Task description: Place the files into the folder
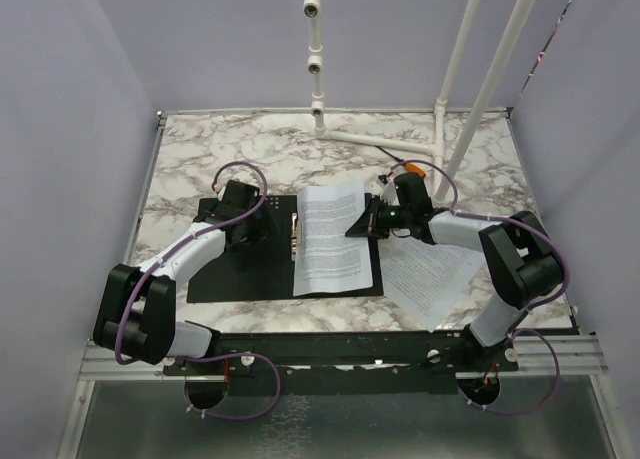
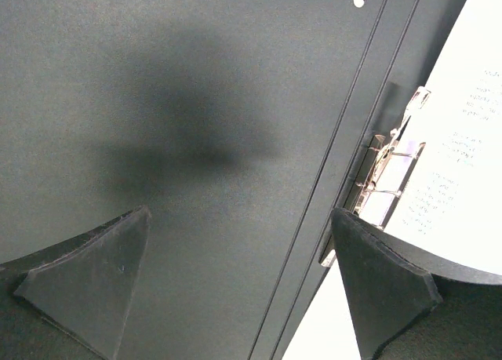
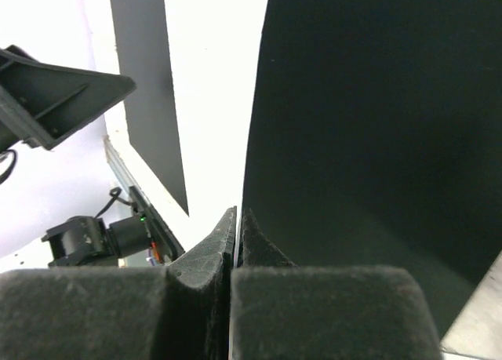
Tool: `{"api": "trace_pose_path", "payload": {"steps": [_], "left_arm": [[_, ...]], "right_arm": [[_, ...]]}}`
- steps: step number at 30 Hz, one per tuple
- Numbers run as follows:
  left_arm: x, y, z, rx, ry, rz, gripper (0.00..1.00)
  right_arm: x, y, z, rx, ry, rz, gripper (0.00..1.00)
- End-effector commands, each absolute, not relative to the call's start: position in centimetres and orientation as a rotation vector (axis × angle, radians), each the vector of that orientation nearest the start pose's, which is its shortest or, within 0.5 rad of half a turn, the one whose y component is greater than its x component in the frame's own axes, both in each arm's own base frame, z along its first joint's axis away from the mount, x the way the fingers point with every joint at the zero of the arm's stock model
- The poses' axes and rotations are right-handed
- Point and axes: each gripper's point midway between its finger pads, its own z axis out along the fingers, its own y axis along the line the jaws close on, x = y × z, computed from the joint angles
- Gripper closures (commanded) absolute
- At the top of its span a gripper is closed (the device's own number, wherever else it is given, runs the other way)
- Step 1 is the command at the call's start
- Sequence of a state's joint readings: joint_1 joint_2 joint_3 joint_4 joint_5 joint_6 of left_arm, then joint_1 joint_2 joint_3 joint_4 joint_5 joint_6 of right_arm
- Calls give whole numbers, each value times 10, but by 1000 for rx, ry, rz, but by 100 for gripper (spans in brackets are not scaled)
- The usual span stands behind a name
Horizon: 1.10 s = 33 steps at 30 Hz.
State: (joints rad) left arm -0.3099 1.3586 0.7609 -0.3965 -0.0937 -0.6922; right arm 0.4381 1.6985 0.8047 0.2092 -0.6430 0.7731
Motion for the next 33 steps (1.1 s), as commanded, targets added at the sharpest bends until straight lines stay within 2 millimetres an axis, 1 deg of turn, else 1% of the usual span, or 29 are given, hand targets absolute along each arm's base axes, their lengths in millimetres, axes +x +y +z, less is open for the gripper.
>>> {"api": "trace_pose_path", "payload": {"steps": [1, 15, 28, 33], "left_arm": [[294, -109, 60, -515, 2510, -298, 1], [294, -108, 61, -514, 2507, -298, 1], [295, -110, 60, -515, 2511, -306, 1], [295, -110, 61, -511, 2512, -309, 1]], "right_arm": [[305, 267, 67, 1, 2490, 1161, 99], [316, 259, 60, -49, 2514, 1034, 100], [307, 260, 47, -6, 2537, 1071, 99], [304, 264, 46, -4, 2531, 1089, 99]]}}
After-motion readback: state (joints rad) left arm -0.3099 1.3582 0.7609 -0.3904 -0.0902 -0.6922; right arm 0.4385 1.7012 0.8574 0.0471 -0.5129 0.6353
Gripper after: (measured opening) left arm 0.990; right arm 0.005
